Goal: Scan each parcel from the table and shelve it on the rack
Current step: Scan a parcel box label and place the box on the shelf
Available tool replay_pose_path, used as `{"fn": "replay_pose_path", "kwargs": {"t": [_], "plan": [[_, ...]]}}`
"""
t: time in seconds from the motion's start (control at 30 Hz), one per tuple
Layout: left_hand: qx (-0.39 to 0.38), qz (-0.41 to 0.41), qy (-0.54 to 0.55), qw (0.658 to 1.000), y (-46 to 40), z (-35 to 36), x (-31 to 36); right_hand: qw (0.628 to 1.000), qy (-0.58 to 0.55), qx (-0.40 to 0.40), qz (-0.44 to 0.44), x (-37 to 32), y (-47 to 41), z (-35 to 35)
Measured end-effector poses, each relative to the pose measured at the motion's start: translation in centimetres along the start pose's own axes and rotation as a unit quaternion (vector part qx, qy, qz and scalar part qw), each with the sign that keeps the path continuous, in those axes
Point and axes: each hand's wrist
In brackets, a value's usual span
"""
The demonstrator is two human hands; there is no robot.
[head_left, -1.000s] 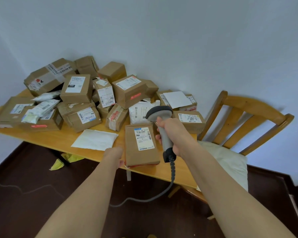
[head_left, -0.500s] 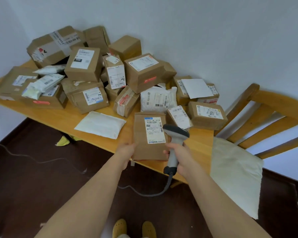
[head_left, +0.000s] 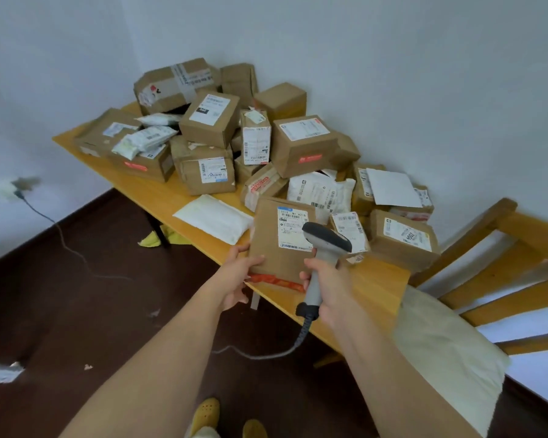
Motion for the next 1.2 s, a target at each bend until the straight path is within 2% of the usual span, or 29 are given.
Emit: {"fn": "replay_pose_path", "kwargs": {"t": [0.17, 0.33, 0.43, 0.5, 0.73, 0.9, 1.03, 1.2], "plan": [[0.038, 0.087, 0.112, 0.989, 4.6, -4.4, 1.2, 0.994, 0.008, -0.068, -0.087, -1.8, 4.7, 3.4], [0.089, 0.158, 0.316, 0.931, 9.2, -12.5, 2.0, 0.975, 0.036, -0.163, -0.149, -0.9, 11.9, 9.1], [0.105, 0.191, 0.340, 0.915, 13.1, -18.7, 1.5, 0.963, 0.045, -0.210, -0.163, 1.4, 17.2, 12.9], [0.122, 0.208, 0.370, 0.897, 16.1, -23.4, 0.3, 0.954, 0.049, -0.235, -0.178, 3.5, 21.0, 15.5], [0.227, 0.225, 0.518, 0.793, 28.0, -41.6, -7.6, 0.927, 0.025, -0.332, -0.173, 15.1, 36.7, 23.9], [0.334, 0.250, 0.568, 0.709, 37.8, -54.8, -15.3, 0.881, 0.108, -0.435, -0.154, 24.7, 48.9, 28.3], [0.417, 0.229, 0.565, 0.675, 43.0, -62.3, -19.2, 0.849, 0.157, -0.483, -0.150, 29.9, 55.8, 31.4], [0.449, 0.215, 0.592, 0.634, 45.1, -69.5, -21.4, 0.825, 0.195, -0.504, -0.163, 34.2, 61.7, 36.8]]}}
Point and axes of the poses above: each hand's wrist, its own y-axis away from the middle knuckle, its own z-axis out of the palm, x = y × z, and after that the axes turned 10 degrees about x, right-handed
